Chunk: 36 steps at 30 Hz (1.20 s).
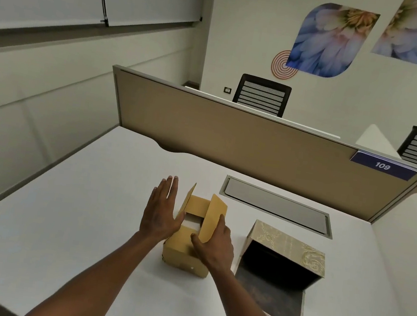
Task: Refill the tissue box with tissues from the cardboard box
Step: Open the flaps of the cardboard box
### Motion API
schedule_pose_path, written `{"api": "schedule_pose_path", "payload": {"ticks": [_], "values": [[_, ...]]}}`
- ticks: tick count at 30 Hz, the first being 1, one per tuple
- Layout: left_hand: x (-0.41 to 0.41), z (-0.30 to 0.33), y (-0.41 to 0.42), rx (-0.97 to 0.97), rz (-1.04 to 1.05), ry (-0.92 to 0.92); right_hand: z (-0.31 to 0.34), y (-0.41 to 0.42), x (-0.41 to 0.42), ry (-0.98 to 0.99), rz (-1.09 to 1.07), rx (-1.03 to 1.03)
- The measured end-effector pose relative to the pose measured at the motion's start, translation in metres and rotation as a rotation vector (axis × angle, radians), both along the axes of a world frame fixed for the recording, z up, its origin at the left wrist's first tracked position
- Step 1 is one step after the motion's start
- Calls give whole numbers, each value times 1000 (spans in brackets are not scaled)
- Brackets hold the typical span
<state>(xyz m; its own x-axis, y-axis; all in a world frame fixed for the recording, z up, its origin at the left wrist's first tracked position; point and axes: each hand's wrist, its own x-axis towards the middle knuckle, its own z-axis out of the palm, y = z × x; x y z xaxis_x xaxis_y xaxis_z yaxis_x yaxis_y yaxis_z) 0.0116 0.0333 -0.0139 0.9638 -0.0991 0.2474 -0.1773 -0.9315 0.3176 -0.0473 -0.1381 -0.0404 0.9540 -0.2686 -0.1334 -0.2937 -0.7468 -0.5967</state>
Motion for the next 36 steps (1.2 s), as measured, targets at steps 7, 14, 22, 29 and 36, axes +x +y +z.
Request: {"api": "schedule_pose_path", "payload": {"ticks": [7, 14, 22, 29, 36], "values": [[12, 3, 35, 297, -139, -48, -3, -5, -8, -145, -129, 257], [4, -7, 19, 418, -414, 377, -1, -16, -22, -233, -273, 613], [-7, -14, 15, -290, -234, 330, -11, -35, -33, -309, -436, 506], [-22, -25, 25, -384, -210, 431, -20, -46, -34, -251, -249, -190], [-39, -45, 38, -48, -311, 510, -4, -41, 2, -89, 408, -557]]}}
